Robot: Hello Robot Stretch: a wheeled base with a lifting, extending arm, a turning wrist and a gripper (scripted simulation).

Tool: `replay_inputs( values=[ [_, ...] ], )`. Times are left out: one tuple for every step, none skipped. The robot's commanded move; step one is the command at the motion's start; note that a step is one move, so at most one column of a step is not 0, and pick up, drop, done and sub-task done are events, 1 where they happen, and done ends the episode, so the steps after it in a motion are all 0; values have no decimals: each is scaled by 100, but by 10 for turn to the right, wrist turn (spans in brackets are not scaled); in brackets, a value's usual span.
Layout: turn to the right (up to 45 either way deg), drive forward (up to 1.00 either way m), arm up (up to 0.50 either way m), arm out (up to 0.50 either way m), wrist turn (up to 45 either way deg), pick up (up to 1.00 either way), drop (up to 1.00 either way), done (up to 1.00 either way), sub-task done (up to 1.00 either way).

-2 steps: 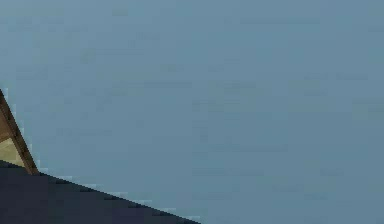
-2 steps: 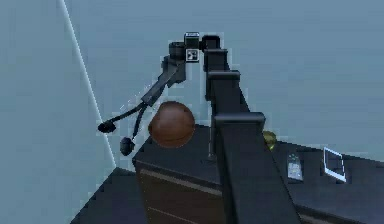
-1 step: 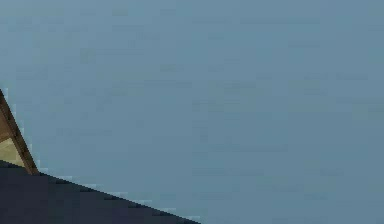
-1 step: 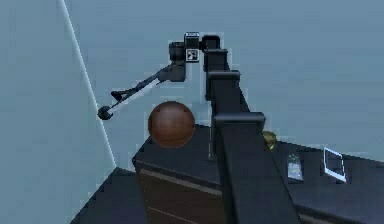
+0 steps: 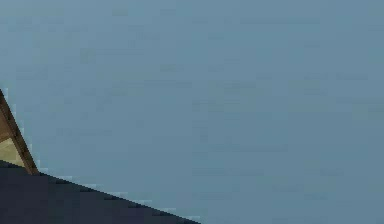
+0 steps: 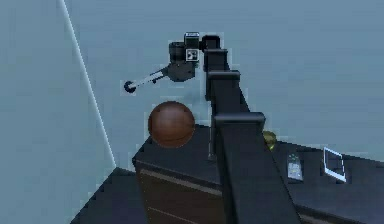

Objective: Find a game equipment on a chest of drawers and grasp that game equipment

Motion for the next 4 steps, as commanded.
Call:
replay_inputs(
  values=[
    [0, 0, 0, 0, 240, 0, 0, 0, 0],
    [0, 0, -28, 0, 0, 0, 0, 0, 0],
    [0, 0, 0, 0, 0, 100, 0, 0, 0],
    [0, 0, 10, 0, 0, 0, 0, 0, 0]
  ],
)
